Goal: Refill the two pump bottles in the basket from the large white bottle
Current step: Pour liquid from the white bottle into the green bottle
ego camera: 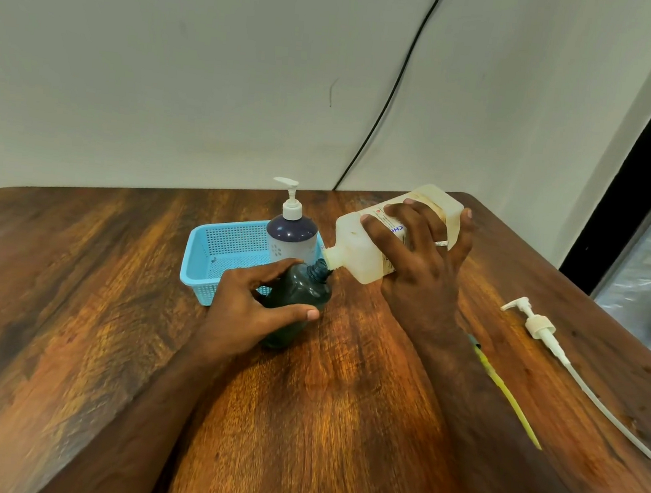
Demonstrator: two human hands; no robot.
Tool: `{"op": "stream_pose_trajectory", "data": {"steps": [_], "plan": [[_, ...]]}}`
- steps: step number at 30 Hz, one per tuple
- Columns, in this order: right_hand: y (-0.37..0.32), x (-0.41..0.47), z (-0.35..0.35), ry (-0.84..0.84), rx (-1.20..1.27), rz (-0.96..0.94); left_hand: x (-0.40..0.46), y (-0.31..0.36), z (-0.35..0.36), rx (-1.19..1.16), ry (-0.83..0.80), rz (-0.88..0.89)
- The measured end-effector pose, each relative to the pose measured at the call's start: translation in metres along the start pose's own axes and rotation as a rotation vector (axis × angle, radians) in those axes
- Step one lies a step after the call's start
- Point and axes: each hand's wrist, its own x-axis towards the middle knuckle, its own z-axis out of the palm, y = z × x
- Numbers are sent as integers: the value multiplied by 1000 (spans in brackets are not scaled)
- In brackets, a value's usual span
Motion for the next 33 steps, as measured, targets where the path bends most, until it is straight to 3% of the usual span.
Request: {"op": "stream_pose_trajectory", "data": {"steps": [33], "plan": [[3,1,0,11,-12,-41,-1,1,1,10,0,-2]]}}
